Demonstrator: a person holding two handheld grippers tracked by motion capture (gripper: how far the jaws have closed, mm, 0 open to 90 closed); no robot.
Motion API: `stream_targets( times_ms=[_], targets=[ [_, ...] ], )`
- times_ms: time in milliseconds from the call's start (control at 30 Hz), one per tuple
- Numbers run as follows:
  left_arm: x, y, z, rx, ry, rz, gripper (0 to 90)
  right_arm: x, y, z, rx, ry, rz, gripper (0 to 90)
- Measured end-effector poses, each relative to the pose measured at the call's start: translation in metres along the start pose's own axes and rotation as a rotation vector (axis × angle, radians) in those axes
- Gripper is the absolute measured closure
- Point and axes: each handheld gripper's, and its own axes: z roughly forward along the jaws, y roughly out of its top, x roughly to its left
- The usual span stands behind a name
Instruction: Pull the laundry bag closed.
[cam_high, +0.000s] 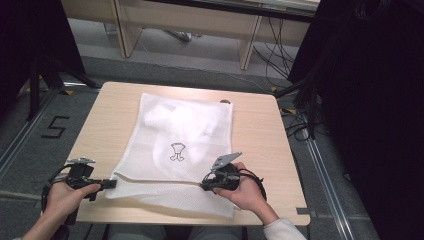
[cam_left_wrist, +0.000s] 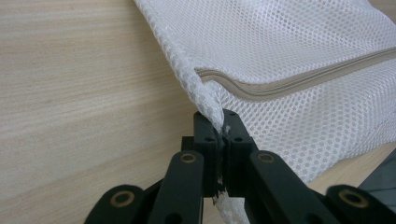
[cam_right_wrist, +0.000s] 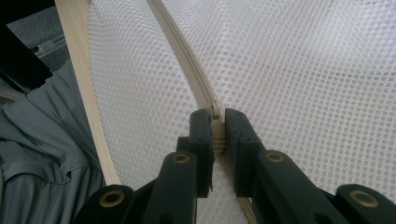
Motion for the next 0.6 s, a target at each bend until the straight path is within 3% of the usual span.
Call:
stream_targets(
  times_ms=[467, 600],
  targets=[
    [0.0003, -0.0001, -0.0002, 0.004, 0.001, 0.000, 86.0, -0.0030, -0.0104, -0.0089, 0.002, -0.023, 0.031, 82.6],
    [0.0000, -0.0001, -0.0001, 0.001, 0.000, -0.004, 86.0, -0.0050, -0.0112, -0.0081, -0.003, -0.013, 0.007, 82.6]
  ],
)
